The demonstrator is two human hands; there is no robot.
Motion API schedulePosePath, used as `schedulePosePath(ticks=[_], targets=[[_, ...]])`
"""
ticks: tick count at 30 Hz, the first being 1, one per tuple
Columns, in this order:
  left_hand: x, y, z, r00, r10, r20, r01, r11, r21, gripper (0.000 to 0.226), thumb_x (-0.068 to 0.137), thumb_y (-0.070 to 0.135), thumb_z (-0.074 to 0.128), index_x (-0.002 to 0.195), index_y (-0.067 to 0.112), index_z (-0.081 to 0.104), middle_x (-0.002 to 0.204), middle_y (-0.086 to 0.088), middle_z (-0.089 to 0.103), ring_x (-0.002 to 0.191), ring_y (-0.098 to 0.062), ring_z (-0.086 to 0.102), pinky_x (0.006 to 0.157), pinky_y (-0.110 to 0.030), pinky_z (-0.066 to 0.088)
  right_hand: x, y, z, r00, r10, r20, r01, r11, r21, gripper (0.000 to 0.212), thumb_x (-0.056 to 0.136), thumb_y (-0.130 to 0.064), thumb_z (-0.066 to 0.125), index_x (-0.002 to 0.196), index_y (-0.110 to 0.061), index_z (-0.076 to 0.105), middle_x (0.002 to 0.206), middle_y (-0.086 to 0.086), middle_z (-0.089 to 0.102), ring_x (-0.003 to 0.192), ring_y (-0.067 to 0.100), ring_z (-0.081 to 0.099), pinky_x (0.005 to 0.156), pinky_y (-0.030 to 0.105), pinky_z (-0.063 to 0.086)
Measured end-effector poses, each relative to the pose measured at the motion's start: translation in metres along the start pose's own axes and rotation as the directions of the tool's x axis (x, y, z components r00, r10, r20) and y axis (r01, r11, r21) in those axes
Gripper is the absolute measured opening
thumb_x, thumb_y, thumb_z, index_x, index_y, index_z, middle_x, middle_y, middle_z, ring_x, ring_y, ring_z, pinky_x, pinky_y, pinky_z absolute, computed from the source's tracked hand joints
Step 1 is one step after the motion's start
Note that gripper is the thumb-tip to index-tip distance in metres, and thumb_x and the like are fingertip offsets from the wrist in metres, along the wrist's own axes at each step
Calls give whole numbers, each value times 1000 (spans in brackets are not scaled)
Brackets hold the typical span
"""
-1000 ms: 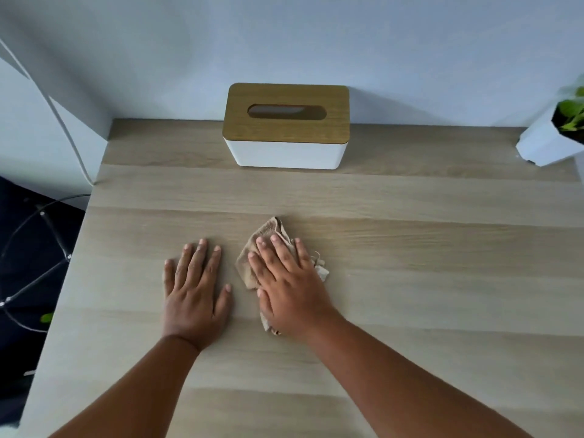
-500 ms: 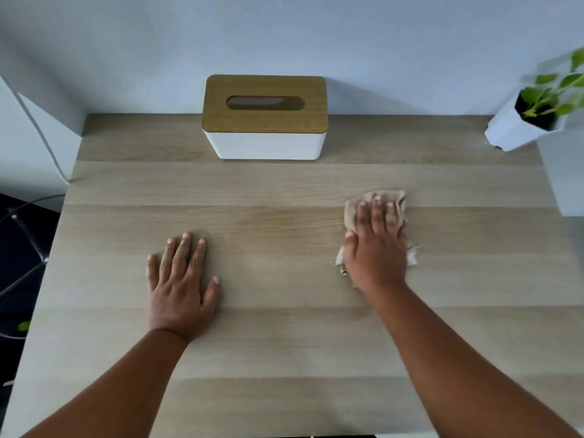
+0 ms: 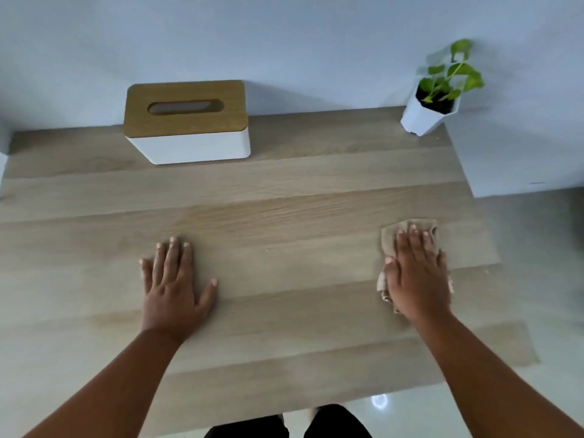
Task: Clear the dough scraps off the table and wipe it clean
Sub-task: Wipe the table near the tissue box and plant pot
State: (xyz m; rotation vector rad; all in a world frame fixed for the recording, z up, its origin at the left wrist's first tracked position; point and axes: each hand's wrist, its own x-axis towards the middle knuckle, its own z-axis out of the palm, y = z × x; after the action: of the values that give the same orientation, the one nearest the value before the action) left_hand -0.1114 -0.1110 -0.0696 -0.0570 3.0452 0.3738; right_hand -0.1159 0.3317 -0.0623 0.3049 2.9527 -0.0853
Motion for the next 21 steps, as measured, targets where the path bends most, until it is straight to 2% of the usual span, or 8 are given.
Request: schedulePosePath(ticks=[3,5,7,10,13,17,19,21], targets=[[3,53,15,998,65,23,-65,998,8,95,87,64,39,158,1,31,169,-19,20,159,-35,9,127,-59,7,20,33,-10,982,186,44,-188,982,36,75,92,-47,24,158,-11,37,168,15,25,155,39,21,119,64,26],[6,85,25,997,67,30,-67,998,13,95,88,64,39,158,2,31,169,-20,19,159,-37,8,127,-58,5,11,12,-8,989,145,2,-145,988,49,71,94,-45,31,158,-14,38,168,15,25,156,39,18,120,65,24],[8,113,35,997,76,33,-77,997,16,94,88,64,39,158,3,32,169,-20,20,158,-38,9,127,-57,4,-20,-18,4,996,-72,-47,74,996,44,68,95,-42,39,158,-16,39,169,13,25,157,38,17,120,65,24],[8,137,43,995,94,24,-94,995,13,93,87,64,38,158,4,34,168,-20,23,158,-39,11,127,-58,5,-88,-54,30,877,-479,-30,480,875,63,69,97,-41,45,161,-17,30,172,9,15,159,34,7,121,64,20],[6,149,49,996,92,9,-92,995,24,91,87,63,37,158,5,34,168,-19,23,157,-39,12,127,-58,6,-123,-33,40,794,-608,-5,606,791,85,69,98,-41,46,161,-17,30,173,6,10,160,30,5,123,63,18],[4,153,55,995,89,-34,-87,996,34,88,88,63,39,157,7,36,166,-19,27,156,-40,15,127,-58,9,-99,59,23,895,-445,-29,446,895,17,69,97,-40,48,160,-16,33,172,5,16,160,28,11,121,60,25],[4,152,57,996,81,-41,-80,996,39,88,88,64,40,157,9,36,167,-18,26,157,-38,15,127,-57,9,-72,112,11,975,-217,-47,219,976,22,68,97,-39,42,159,-14,35,170,8,22,158,30,17,120,60,27],[4,151,59,996,73,-46,-71,996,46,88,88,65,40,157,11,34,167,-16,25,158,-35,13,127,-56,8,-46,150,2,999,35,-18,-34,998,53,71,96,-42,29,160,-10,33,169,13,23,158,33,18,122,60,24]])
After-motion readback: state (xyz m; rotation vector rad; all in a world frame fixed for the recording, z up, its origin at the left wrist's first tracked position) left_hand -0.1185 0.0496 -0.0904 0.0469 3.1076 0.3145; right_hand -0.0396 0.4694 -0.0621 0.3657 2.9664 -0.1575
